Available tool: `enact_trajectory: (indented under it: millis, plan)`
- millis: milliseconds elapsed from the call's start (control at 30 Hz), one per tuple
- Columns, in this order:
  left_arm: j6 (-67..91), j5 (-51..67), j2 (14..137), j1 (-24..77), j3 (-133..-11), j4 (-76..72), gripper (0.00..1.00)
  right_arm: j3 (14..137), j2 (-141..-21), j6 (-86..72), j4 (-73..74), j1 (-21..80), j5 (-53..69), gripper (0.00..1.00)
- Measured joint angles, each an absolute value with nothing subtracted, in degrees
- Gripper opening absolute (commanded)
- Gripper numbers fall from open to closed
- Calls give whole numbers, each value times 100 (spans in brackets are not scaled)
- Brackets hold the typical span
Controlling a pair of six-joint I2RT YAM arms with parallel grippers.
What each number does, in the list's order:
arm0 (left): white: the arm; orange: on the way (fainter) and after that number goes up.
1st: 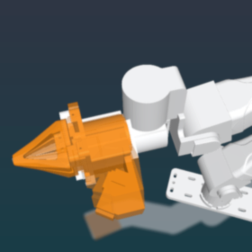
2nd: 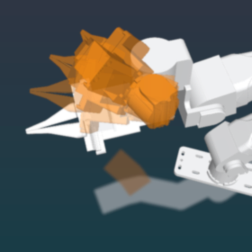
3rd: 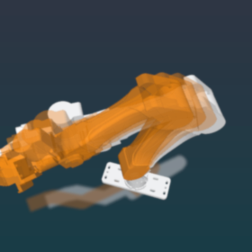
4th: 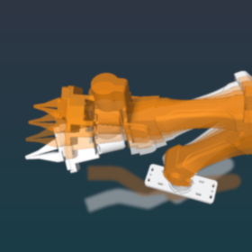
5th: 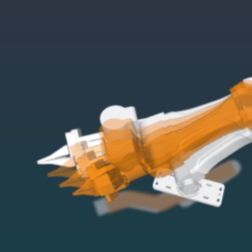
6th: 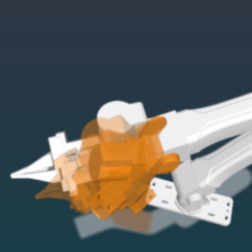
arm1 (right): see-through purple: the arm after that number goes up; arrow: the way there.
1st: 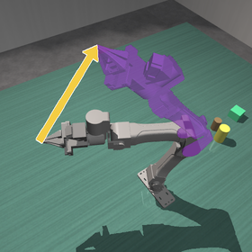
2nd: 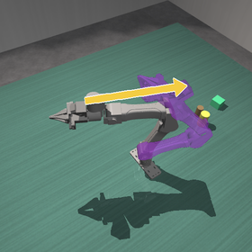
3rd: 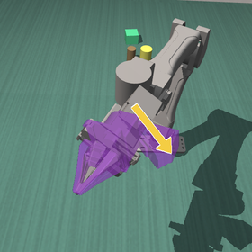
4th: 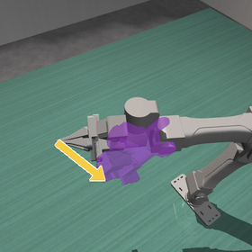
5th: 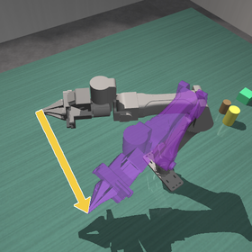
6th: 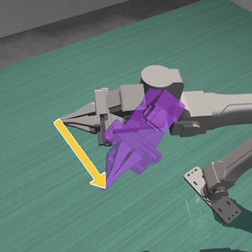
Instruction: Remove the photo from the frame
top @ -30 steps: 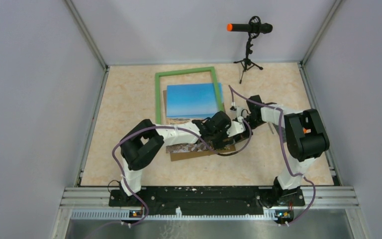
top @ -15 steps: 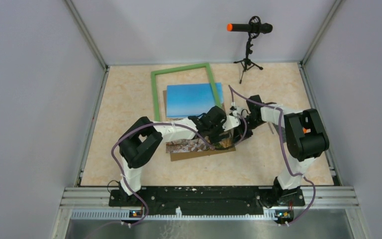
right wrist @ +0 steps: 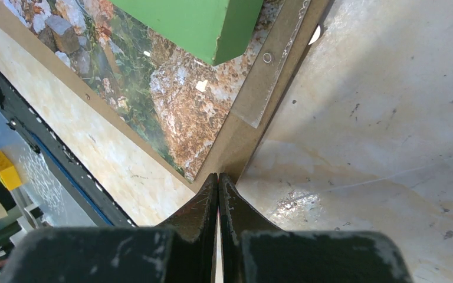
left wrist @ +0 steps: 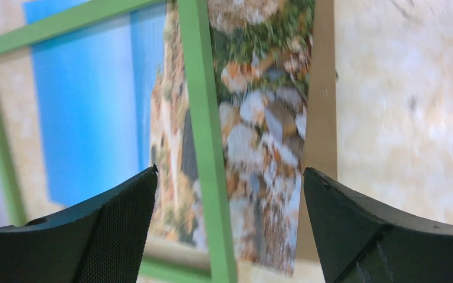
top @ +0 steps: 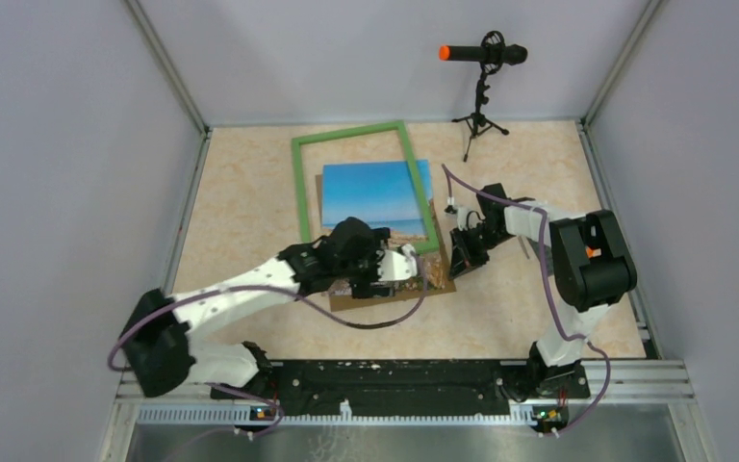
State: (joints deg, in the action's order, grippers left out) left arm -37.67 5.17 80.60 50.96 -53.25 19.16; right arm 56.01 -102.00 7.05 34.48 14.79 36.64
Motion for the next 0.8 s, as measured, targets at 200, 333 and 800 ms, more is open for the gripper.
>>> enact_trajectory:
  millis: [200,333,800]
  plan:
    - [-4939,434,5465,5054,-3916,2827,95,5605,-10202,751,3450,1479,3699,0]
    - [-5621,25,4399,5054,-2851,3201,93,5605,-10202,773,3452,1479,3699,0]
    - [-6816,-790,4954,4860,-1756,1955,73,5588,-10151,795,3452,1500,3632,0]
